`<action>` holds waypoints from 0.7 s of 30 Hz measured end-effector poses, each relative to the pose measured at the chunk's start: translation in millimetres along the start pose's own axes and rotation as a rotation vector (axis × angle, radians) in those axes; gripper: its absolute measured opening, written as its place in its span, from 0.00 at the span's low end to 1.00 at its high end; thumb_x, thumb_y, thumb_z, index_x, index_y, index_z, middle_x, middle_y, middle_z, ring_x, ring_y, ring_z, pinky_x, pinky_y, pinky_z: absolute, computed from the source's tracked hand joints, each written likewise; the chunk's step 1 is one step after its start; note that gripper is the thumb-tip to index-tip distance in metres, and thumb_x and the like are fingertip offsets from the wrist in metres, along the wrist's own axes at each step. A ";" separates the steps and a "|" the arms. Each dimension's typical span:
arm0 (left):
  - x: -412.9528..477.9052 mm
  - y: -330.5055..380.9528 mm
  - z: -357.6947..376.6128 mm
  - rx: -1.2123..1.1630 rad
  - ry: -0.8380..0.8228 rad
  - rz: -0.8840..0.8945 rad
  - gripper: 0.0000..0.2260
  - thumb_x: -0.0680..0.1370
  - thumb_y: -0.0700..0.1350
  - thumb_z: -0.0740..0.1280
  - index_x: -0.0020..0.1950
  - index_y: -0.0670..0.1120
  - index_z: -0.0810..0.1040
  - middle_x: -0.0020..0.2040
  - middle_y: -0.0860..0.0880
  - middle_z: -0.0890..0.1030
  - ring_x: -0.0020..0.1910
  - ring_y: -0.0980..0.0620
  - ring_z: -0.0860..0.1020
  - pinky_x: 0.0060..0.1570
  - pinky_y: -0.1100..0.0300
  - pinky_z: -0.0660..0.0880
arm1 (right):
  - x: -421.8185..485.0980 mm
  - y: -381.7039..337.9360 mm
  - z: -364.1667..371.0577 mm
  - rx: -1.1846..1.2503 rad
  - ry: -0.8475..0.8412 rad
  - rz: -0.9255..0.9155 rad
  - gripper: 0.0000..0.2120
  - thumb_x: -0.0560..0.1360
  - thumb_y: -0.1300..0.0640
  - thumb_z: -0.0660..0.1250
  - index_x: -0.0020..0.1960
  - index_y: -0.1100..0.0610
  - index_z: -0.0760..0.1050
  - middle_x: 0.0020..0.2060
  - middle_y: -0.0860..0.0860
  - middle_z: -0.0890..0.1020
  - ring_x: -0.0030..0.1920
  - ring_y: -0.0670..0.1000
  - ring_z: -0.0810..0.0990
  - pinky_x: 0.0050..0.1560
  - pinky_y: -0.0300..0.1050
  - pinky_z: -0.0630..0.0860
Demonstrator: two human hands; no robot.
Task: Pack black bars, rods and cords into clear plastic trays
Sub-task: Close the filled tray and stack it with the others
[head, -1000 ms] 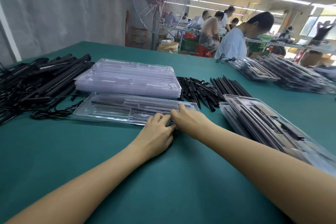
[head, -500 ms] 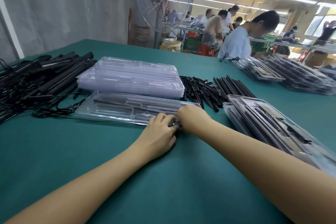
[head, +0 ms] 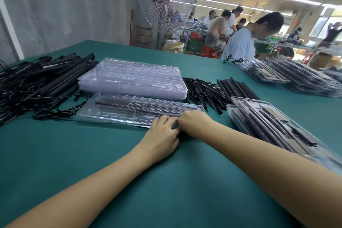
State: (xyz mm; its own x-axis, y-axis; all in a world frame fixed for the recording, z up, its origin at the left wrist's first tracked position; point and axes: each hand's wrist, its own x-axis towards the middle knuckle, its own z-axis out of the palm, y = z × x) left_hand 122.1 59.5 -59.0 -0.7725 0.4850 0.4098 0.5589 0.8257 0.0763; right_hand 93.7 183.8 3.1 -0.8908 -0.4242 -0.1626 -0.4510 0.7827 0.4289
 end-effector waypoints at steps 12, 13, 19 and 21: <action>0.0 1.4 -2.5 0.023 0.062 0.043 0.12 0.71 0.38 0.66 0.53 0.40 0.82 0.59 0.41 0.77 0.54 0.39 0.75 0.50 0.48 0.71 | 1.2 9.9 -1.5 0.048 0.092 -0.051 0.11 0.77 0.58 0.62 0.57 0.61 0.75 0.55 0.58 0.78 0.56 0.60 0.77 0.43 0.47 0.70; 0.1 1.2 -1.8 0.024 0.058 0.040 0.13 0.71 0.39 0.66 0.54 0.40 0.81 0.61 0.41 0.77 0.56 0.39 0.74 0.51 0.48 0.70 | 1.8 10.5 -2.0 0.057 0.102 -0.037 0.11 0.76 0.57 0.63 0.56 0.61 0.76 0.54 0.58 0.78 0.54 0.60 0.78 0.42 0.46 0.69; 2.1 -1.8 4.4 -0.005 0.020 0.017 0.17 0.77 0.44 0.59 0.64 0.46 0.76 0.69 0.47 0.69 0.64 0.45 0.66 0.60 0.53 0.63 | 7.3 10.6 -3.7 0.108 0.145 0.041 0.09 0.72 0.58 0.66 0.51 0.58 0.75 0.50 0.55 0.78 0.51 0.57 0.79 0.40 0.43 0.68; 2.0 -1.6 4.1 0.003 0.009 0.011 0.17 0.76 0.44 0.58 0.64 0.46 0.76 0.69 0.47 0.68 0.64 0.45 0.66 0.59 0.53 0.63 | 9.1 10.4 -4.9 0.105 0.148 0.030 0.06 0.71 0.59 0.66 0.48 0.57 0.74 0.48 0.55 0.77 0.46 0.58 0.78 0.39 0.43 0.67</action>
State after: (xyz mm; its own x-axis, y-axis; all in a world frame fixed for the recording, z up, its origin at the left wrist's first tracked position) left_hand 118.5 60.3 -62.0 -0.7637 0.4916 0.4185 0.5665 0.8212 0.0690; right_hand 81.2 185.9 10.5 -0.8898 -0.4561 -0.0155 -0.4344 0.8360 0.3354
